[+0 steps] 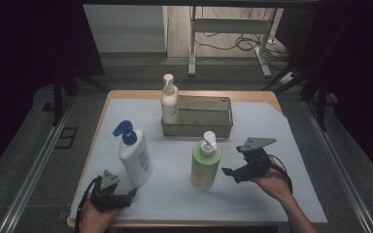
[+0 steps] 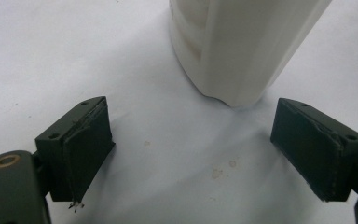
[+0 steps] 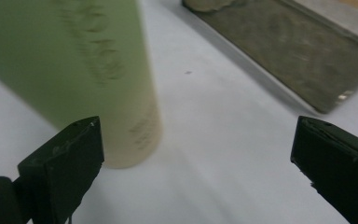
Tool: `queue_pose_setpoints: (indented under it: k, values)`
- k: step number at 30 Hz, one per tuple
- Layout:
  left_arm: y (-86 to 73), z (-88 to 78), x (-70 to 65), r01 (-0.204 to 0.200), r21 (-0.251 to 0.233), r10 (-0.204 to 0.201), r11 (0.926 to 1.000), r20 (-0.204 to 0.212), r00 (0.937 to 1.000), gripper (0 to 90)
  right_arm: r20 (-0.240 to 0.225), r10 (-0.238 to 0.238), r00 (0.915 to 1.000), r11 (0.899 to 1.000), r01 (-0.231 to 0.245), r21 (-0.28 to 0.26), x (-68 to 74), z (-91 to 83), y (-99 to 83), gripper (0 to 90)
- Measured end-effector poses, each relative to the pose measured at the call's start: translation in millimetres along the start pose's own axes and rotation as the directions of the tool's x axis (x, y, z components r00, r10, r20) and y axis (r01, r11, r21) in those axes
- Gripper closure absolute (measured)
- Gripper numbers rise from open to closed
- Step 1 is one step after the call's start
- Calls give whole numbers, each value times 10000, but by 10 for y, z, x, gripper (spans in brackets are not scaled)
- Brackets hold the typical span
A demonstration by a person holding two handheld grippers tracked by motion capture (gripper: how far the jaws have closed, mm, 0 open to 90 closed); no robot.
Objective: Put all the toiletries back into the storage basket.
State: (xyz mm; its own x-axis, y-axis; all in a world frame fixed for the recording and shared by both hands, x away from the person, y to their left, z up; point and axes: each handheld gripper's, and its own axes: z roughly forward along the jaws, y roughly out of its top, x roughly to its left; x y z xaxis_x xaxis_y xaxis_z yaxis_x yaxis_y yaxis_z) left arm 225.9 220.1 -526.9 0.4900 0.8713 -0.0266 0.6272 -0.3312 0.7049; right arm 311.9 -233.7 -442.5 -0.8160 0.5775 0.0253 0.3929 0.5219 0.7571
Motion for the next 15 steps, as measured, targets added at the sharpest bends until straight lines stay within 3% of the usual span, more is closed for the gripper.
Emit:
queue_pose_setpoints:
  k: [7, 15]
  values:
    - [0, 0, 0, 1, -1, -1, 10000, -3, 10000, 121, -721, -205, 9972, 9995, 186, -263, 218, 13, 41, 37]
    - [0, 1, -3, 25, -20, -25, 10000, -8, 10000, 122, -1032, -352, 9940, 9987, 312, -403, 342, 63, 96, 42]
